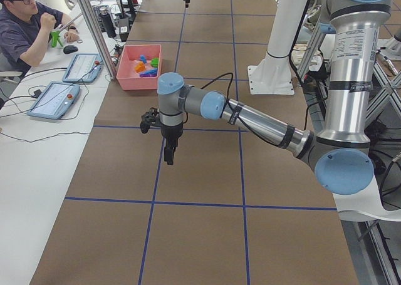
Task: Put all blocks into box
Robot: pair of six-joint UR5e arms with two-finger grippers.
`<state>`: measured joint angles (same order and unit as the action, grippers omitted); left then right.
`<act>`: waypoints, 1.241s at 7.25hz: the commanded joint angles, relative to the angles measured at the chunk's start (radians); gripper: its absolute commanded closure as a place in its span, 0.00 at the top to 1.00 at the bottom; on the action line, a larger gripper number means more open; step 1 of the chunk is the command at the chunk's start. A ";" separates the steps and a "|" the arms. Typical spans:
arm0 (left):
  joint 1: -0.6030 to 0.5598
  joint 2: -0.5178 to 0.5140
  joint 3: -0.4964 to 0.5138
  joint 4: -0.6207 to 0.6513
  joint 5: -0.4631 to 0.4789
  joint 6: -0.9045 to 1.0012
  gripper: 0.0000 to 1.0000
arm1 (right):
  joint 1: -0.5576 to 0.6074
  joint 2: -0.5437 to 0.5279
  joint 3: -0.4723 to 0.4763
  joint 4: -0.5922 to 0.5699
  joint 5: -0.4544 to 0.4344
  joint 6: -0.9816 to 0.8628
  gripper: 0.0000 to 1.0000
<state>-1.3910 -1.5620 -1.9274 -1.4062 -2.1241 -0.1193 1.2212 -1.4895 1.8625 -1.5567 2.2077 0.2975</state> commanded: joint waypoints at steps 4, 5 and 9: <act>-0.200 0.100 0.183 -0.008 -0.204 0.363 1.00 | 0.277 -0.245 -0.051 0.030 0.214 -0.208 1.00; -0.200 0.093 0.206 -0.010 -0.206 0.356 1.00 | 0.305 -0.271 -0.054 0.027 0.214 -0.286 1.00; -0.197 0.077 0.223 -0.078 -0.201 0.236 1.00 | 0.351 -0.279 -0.060 -0.028 0.216 -0.299 1.00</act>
<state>-1.5892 -1.4812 -1.7145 -1.4444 -2.3278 0.1714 1.5632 -1.7647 1.8029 -1.5673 2.4234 0.0012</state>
